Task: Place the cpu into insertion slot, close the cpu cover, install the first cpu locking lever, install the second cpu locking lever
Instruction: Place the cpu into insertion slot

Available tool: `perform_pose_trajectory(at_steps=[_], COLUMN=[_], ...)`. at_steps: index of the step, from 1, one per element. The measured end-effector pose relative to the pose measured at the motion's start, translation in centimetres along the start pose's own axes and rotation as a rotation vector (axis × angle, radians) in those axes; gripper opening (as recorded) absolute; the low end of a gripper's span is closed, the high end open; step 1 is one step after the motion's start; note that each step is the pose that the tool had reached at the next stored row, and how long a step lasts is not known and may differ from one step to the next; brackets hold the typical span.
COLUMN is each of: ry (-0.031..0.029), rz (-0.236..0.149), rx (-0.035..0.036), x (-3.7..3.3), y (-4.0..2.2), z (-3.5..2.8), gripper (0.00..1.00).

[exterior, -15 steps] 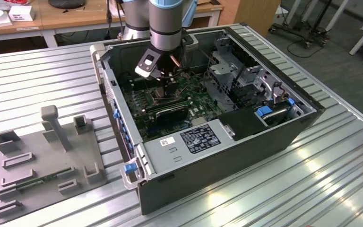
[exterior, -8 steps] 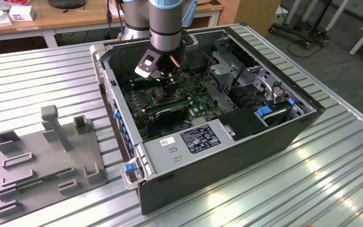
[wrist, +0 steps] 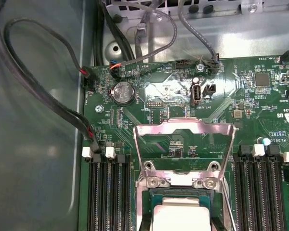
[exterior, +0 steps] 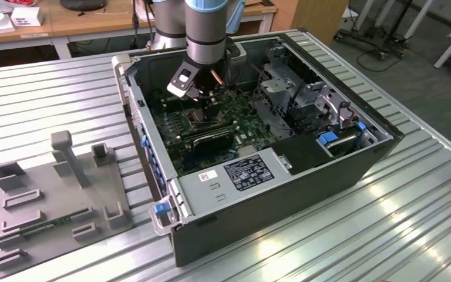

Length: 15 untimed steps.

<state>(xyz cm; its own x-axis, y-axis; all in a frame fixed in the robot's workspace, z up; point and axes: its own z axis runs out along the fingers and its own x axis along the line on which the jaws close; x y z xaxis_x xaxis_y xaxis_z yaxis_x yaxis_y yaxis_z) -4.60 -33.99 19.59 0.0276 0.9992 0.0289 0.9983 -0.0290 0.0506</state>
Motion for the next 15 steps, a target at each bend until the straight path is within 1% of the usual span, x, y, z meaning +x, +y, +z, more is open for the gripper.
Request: perform_pose_trajectory(at_steps=[6,15], ry=[-0.0002,0.0008], rz=[-0.001,-0.018], rx=[0.0001,0.0005], x=[-0.01,0.00], y=[-0.01,-0.01], z=[0.13,0.16], gripper=[0.54,0.54])
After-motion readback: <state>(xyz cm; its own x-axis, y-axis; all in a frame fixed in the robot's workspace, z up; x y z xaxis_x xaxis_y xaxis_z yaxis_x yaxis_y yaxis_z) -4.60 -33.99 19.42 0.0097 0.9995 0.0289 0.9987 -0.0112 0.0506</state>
